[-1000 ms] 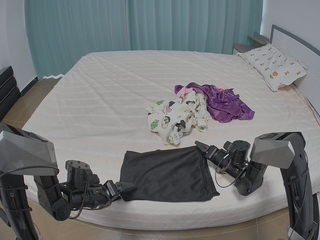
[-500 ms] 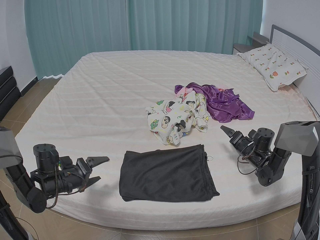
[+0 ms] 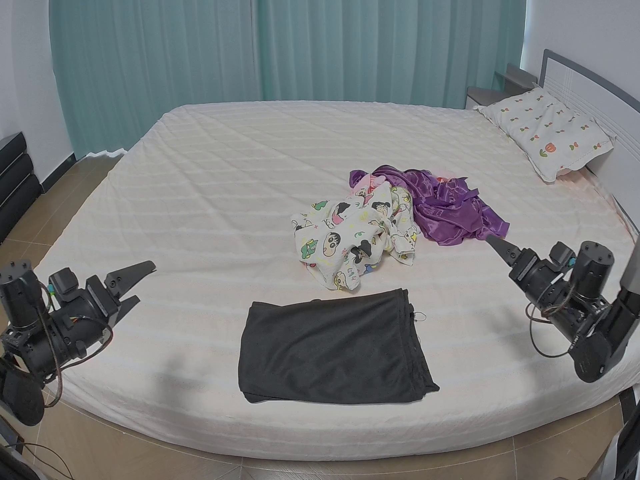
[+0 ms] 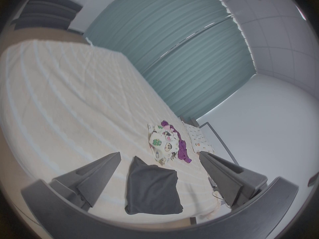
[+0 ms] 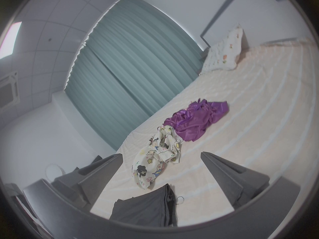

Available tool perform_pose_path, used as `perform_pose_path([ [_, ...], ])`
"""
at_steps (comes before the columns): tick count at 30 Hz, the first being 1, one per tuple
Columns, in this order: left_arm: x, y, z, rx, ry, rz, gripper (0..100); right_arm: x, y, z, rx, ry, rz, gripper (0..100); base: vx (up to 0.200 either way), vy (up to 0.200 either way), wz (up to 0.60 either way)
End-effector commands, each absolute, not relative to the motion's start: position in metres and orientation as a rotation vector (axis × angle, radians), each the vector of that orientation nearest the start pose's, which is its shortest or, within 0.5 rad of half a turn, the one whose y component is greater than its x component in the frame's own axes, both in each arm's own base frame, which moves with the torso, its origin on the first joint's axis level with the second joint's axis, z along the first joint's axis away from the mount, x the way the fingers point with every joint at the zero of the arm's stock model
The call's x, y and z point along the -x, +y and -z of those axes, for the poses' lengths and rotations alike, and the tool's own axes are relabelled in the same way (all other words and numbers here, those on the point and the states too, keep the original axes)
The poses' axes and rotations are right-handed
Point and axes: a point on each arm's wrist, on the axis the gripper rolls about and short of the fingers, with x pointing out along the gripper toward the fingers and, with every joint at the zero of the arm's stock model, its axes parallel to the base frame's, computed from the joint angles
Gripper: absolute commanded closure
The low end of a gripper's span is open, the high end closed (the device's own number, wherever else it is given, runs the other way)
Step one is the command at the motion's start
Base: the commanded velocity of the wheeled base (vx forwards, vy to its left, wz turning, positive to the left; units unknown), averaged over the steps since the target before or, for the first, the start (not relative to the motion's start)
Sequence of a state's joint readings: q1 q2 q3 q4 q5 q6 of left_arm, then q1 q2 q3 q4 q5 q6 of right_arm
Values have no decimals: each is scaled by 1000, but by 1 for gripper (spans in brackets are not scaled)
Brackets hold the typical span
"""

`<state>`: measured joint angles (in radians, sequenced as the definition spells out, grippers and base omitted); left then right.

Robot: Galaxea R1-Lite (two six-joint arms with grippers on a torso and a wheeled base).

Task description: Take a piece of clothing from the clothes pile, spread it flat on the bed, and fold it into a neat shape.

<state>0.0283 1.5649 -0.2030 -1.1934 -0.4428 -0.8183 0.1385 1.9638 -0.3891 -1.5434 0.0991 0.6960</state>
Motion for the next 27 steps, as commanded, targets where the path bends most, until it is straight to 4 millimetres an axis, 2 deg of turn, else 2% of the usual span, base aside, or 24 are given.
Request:
perform_pose_path([
  [1, -154, 6, -163, 698, 127, 319, 0, -216, 33, -140, -551, 0, -252, 0, 0, 0, 0],
  [4, -129, 4, -174, 662, 57, 303, 0, -183, 28, -149, -472, -54, -258, 0, 0, 0, 0],
  [7, -103, 2, -180, 602, 1, 289, 0, -154, 24, -150, -404, -82, -258, 0, 0, 0, 0],
  [11, -68, -1, -177, 513, -24, 262, 0, -127, 18, -159, -363, -121, -199, 0, 0, 0, 0],
  [12, -68, -1, -177, 513, -24, 262, 0, -127, 18, -159, -363, -121, -199, 0, 0, 0, 0],
  [13, -52, -2, -174, 483, -34, 261, 0, -111, 16, -164, -357, -144, -188, 0, 0, 0, 0],
  [16, -32, -4, -167, 445, -55, 263, 0, -86, 12, -162, -291, -144, -166, 0, 0, 0, 0],
  [17, -30, -5, -167, 442, -57, 263, 0, -83, 11, -162, -285, -142, -164, 0, 0, 0, 0],
  [18, -19, -6, -161, 426, -63, 262, 0, -65, 8, -158, -264, -133, -155, 0, 0, 0, 0],
  [19, -16, -6, -159, 422, -63, 261, 0, -59, 8, -155, -260, -128, -152, 0, 0, 0, 0],
  [20, -6, -7, -153, 409, -65, 264, 0, -44, 6, -147, -254, -106, -146, 0, 0, 0, 0],
  [22, 5, -8, -144, 386, -73, 268, 0, -26, 3, -134, -251, -67, -134, 0, 0, 0, 0],
  [23, 6, -8, -143, 384, -73, 267, 0, -25, 3, -133, -250, -64, -132, 0, 0, 0, 0],
  [24, 13, -9, -134, 362, -74, 271, 0, -10, 1, -121, -249, -41, -117, 0, 0, 0, 0],
  [27, 22, -10, -122, 294, -89, 272, 0, 11, 0, -108, -245, -49, -93, 0, 0, 0, 0],
])
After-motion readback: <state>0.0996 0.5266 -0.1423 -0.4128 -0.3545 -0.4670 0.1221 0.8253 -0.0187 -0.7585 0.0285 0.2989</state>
